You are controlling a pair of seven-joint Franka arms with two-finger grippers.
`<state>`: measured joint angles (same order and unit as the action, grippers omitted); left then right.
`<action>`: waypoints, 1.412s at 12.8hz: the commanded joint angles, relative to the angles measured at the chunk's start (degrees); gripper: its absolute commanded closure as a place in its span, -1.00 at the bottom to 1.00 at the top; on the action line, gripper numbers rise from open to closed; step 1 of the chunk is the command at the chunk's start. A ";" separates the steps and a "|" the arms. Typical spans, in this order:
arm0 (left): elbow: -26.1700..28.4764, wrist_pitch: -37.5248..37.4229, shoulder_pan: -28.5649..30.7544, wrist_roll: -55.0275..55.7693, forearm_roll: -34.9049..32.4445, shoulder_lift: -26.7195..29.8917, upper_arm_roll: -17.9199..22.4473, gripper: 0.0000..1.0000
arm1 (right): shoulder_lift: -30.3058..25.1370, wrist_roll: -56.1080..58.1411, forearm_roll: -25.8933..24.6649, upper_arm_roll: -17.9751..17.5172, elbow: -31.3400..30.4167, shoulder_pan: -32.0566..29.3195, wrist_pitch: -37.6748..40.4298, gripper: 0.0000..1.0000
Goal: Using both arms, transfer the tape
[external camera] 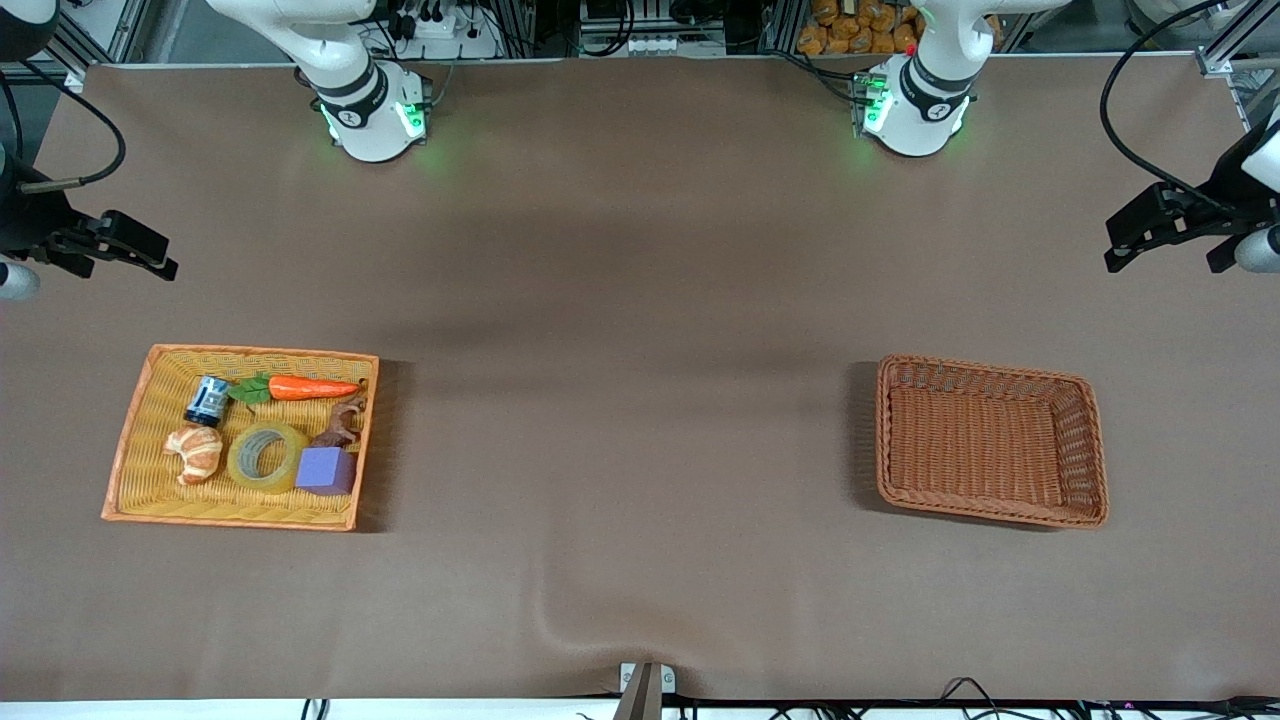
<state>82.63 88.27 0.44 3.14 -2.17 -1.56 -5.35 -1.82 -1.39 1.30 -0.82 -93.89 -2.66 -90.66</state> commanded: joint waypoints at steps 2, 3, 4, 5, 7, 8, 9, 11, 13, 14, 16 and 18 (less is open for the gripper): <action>0.17 -1.25 0.62 -1.82 0.68 0.50 -0.36 -1.00 | 1.20 0.51 -0.68 0.38 1.70 -0.15 0.40 -1.00; 0.08 -1.86 0.62 -1.91 0.68 0.59 -0.19 -1.00 | 1.37 0.33 -0.68 0.38 1.61 -0.94 0.49 -1.00; -0.01 -1.87 0.71 -1.91 0.59 0.68 -0.10 -1.00 | 1.64 0.51 -0.68 0.38 1.43 -1.64 -2.04 -1.00; 0.08 -1.87 0.71 -1.91 0.59 0.77 -0.10 -1.00 | 2.60 0.07 -0.94 0.38 1.69 -2.17 -5.19 -1.00; -0.01 -1.87 0.71 -1.91 0.59 0.77 -0.10 -1.00 | 3.22 -0.02 -0.68 0.29 1.78 -2.97 -5.84 -1.00; -0.01 -1.87 0.71 -1.91 0.68 0.77 -0.10 -1.00 | 3.66 0.42 -0.85 0.29 1.87 -2.79 -5.93 -1.00; -0.01 -1.96 0.71 -1.99 0.68 0.77 -0.10 -1.00 | 6.36 0.51 -0.42 0.29 1.87 -2.53 -7.06 -1.00; -0.01 -1.87 0.71 -1.99 0.76 0.86 -0.10 -1.00 | 12.16 -0.02 0.20 0.29 1.70 -2.88 -7.16 -1.00; -0.01 -1.87 0.71 -1.91 0.94 0.86 -0.10 -1.00 | 15.87 -0.19 0.20 0.29 1.96 -3.32 -7.68 -1.00; -0.01 -1.87 0.71 -1.99 0.94 0.86 -0.10 -1.00 | 17.53 -0.28 -0.15 0.29 2.48 -3.32 -8.47 -1.00; -0.01 -1.87 0.62 -2.08 0.94 0.77 -0.10 -1.00 | 21.84 -0.11 -0.42 0.29 3.98 -3.75 -13.38 -1.00; -0.01 -1.87 0.62 -2.08 1.03 0.59 -0.18 -1.00 | 23.78 0.50 -0.42 0.29 3.98 -5.94 -14.80 -1.00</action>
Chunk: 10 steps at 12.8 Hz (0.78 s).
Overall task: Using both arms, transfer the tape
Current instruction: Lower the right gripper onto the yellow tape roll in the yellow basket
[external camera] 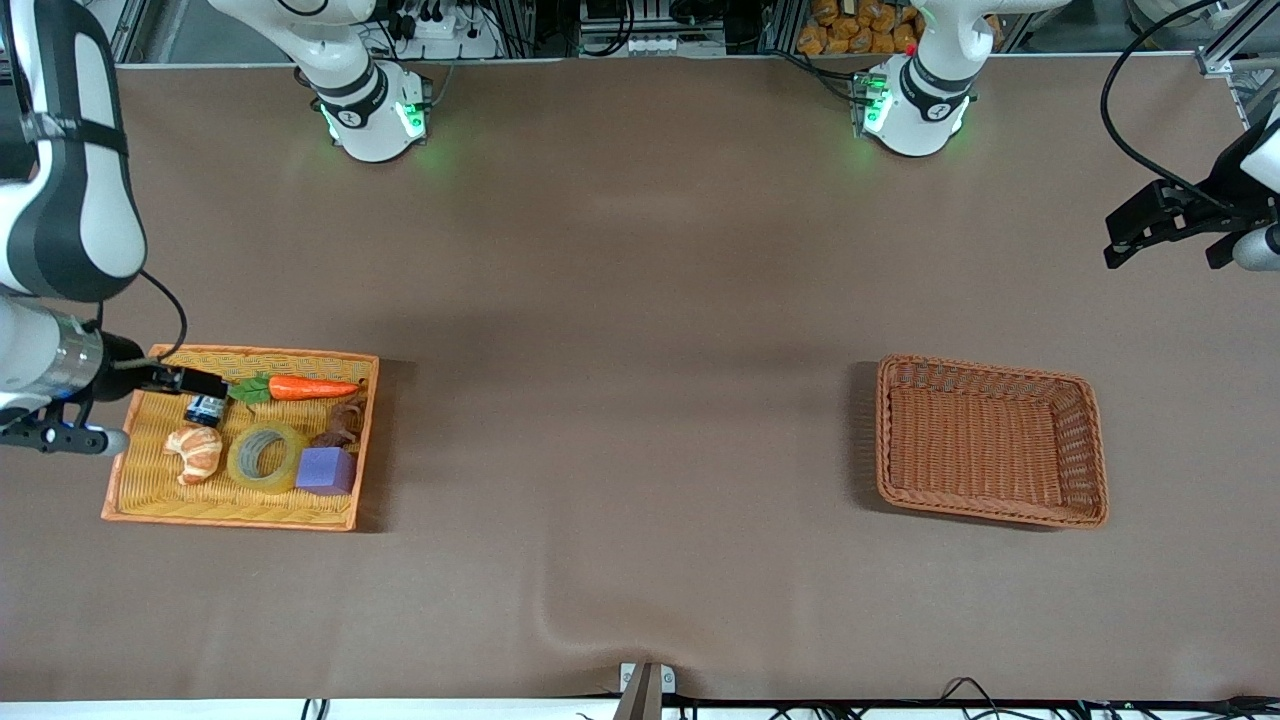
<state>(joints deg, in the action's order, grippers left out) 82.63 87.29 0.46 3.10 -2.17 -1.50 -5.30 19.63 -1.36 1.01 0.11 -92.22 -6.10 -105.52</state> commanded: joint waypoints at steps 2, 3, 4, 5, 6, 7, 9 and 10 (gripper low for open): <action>-0.02 -0.89 0.51 -2.05 1.03 0.44 -0.41 -1.00 | 6.01 0.48 -0.56 -0.64 4.31 -4.09 -0.56 -1.00; -0.02 -0.89 0.60 -2.05 1.03 0.44 -0.41 -1.00 | 8.56 0.48 -0.66 -0.55 5.98 -4.44 -0.82 -1.00; -0.02 -0.89 0.60 -2.05 1.03 0.44 -0.41 -1.00 | 11.28 0.31 -0.74 -0.55 7.39 -4.62 -1.26 -1.00; -0.02 -0.89 0.60 -2.05 1.03 0.36 -0.41 -1.00 | 13.92 0.05 -0.74 -0.55 7.84 -4.62 -3.27 -1.00; 0.07 -0.89 0.60 -2.13 1.03 0.35 -0.41 -1.00 | 16.55 0.04 -0.83 -0.55 7.85 -4.27 -6.59 -1.00; 0.07 -0.89 0.60 -2.13 1.03 0.44 -0.41 -1.00 | 18.93 0.39 -0.83 -0.55 7.93 -4.01 -10.02 -1.00; 0.07 -0.98 0.60 -2.13 1.03 0.53 -0.41 -1.00 | 20.53 0.48 -2.49 -0.55 7.93 -3.13 -15.48 -1.00; 0.07 -0.89 0.60 -2.13 1.03 0.44 -0.24 -1.00 | 20.62 0.31 -4.33 -0.55 7.85 -2.60 -16.20 -1.00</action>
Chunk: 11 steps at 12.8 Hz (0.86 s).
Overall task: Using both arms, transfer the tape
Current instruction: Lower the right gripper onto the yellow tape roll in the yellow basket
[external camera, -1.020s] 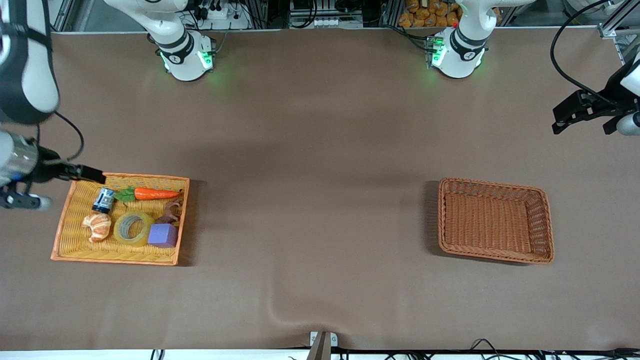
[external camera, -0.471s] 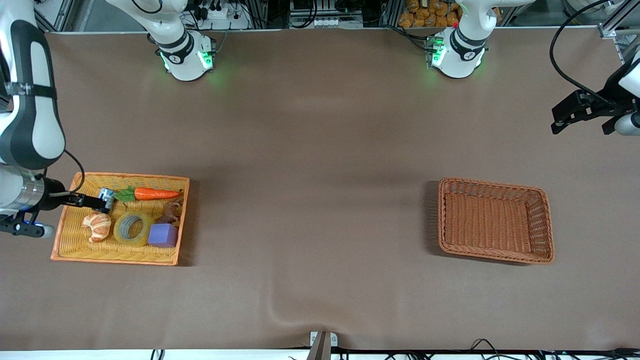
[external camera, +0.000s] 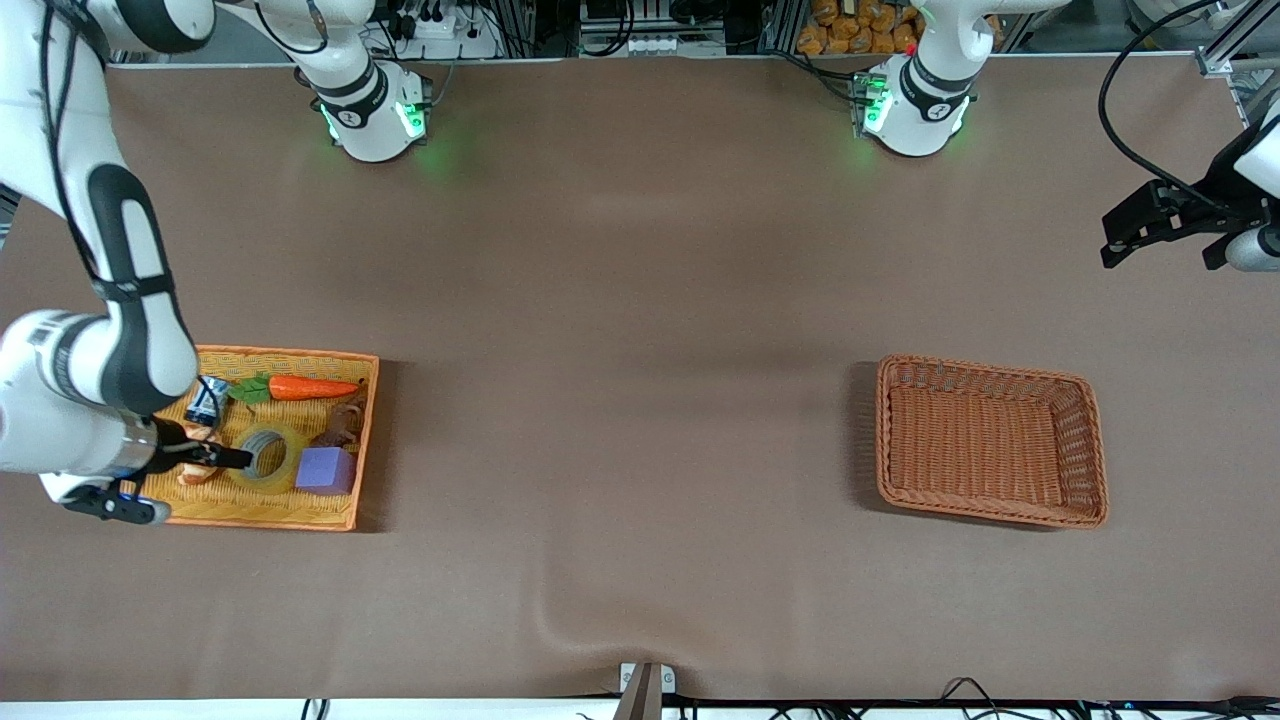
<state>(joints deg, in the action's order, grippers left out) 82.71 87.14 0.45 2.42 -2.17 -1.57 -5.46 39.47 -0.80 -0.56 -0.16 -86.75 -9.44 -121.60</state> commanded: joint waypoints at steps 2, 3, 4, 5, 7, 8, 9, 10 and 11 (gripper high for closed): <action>0.00 -0.74 0.69 -1.72 1.03 0.42 -0.08 -1.00 | 0.26 -0.17 -2.78 -0.37 1.77 0.83 0.66 -1.00; -0.09 -0.74 0.60 -1.63 1.11 0.34 -0.08 -1.00 | 0.26 0.01 -2.70 -0.37 1.76 0.22 1.45 -1.00; -0.09 -0.74 0.69 -1.63 1.12 0.33 -0.08 -1.00 | 0.26 0.19 -2.70 -0.37 1.76 -0.31 2.85 -1.00; -0.09 -0.74 0.69 -1.63 1.12 0.42 -0.08 -1.00 | 0.34 0.36 -2.61 -0.37 1.59 -0.57 3.99 -1.00; -0.09 -0.74 0.60 -1.63 1.12 0.33 -0.08 -1.00 | 0.61 -0.07 -1.64 -0.45 -1.47 -0.49 4.26 -1.00; -0.09 -0.74 0.60 -1.63 1.03 0.33 -0.08 -1.00 | 0.52 -0.42 -0.60 -0.54 -2.53 -0.14 4.70 -1.00; -0.09 -0.74 0.69 -1.63 1.11 0.33 0.01 -1.00 | 0.52 -0.43 0.28 -0.54 -2.72 -0.31 5.66 -1.00; -0.09 -0.74 0.69 -1.63 1.12 0.42 0.01 -1.00 | 0.69 0.01 0.38 -0.54 -2.89 -0.66 5.67 -1.00; -0.01 -0.74 0.69 -1.63 1.12 0.42 0.01 -1.00 | 0.96 0.36 0.38 -0.46 -3.33 -0.93 5.06 -1.00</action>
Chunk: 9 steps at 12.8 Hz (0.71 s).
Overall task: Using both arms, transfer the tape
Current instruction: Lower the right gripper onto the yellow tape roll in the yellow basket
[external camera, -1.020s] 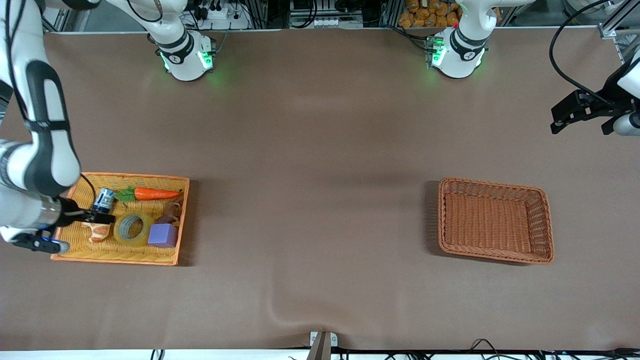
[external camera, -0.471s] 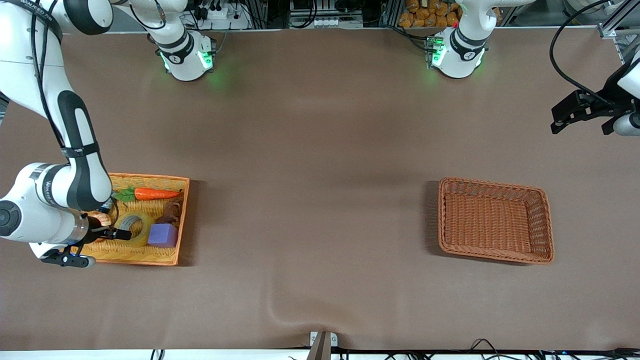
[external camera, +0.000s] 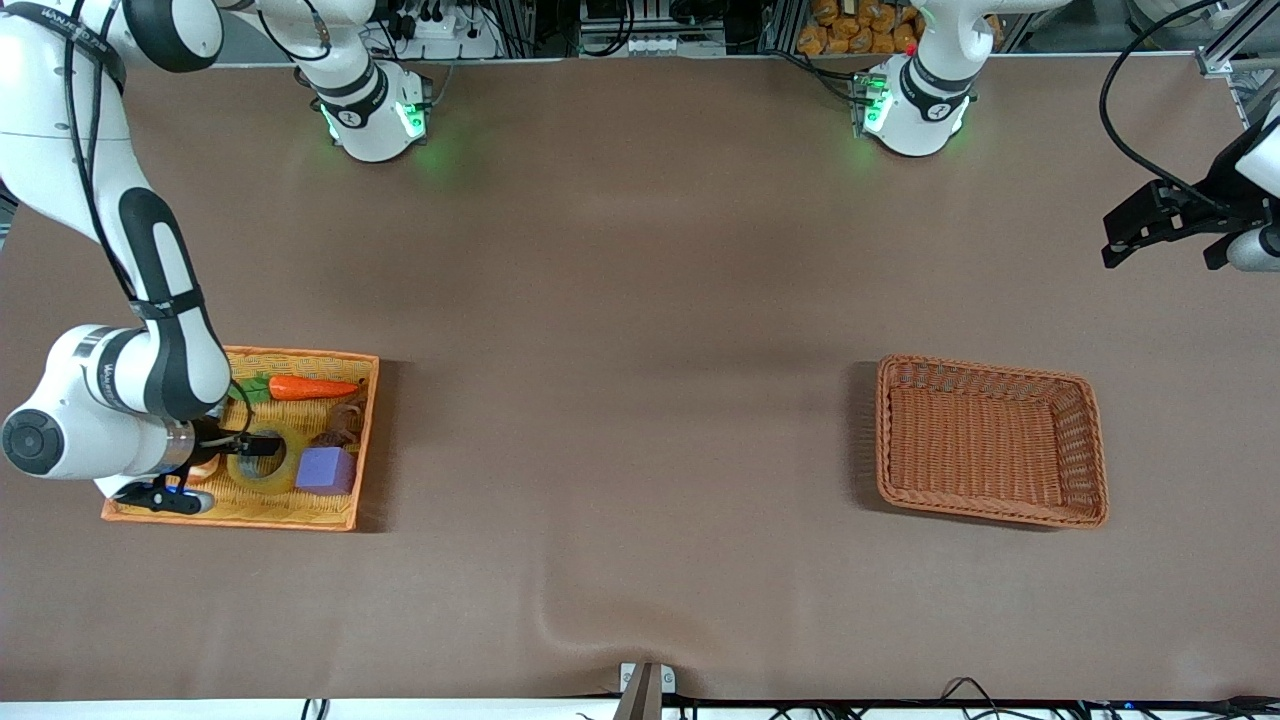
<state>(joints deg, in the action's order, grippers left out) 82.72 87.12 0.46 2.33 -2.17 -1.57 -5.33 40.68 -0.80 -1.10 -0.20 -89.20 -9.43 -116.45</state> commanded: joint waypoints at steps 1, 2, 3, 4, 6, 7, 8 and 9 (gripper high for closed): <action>-0.02 -0.73 0.68 -1.62 1.03 0.42 -0.11 -1.00 | 0.01 0.36 0.92 -0.51 -0.98 -1.72 -0.35 -1.00; 0.07 -0.73 0.60 -1.54 1.03 0.34 -0.11 -1.00 | 0.10 0.36 0.92 -0.42 -0.81 -1.90 -0.70 -0.31; -0.02 -0.73 0.60 -1.54 1.03 0.34 -0.11 -1.00 | 0.10 -0.34 1.01 -0.42 -0.72 -1.64 -1.05 0.47; -0.11 -0.73 0.60 -1.54 1.03 0.34 -0.20 -1.00 | 0.10 -0.34 1.01 -0.42 -0.80 -1.90 -2.19 0.99; -0.19 -0.73 0.51 -1.54 1.12 0.42 -0.38 -1.00 | 0.45 -0.34 1.01 -0.42 -0.63 -2.51 -2.99 1.00; -0.20 -0.73 0.51 -1.54 1.12 0.86 -0.38 -1.00 | 0.54 -0.08 0.92 -0.42 -0.63 -2.69 -3.34 1.00; -0.20 -0.73 0.60 -1.54 1.12 1.04 -0.46 -1.00 | 0.54 0.10 0.92 -0.42 -0.63 -2.78 -3.87 1.00; -0.11 -0.73 0.60 -1.54 1.12 1.04 -0.38 -1.00 | 0.46 0.10 1.01 -0.42 -0.45 -2.96 -3.96 1.00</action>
<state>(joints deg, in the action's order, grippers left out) 82.61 87.12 0.46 2.32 -2.17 -1.45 -5.51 40.92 -0.84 -0.71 -0.01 -89.73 -11.15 -119.63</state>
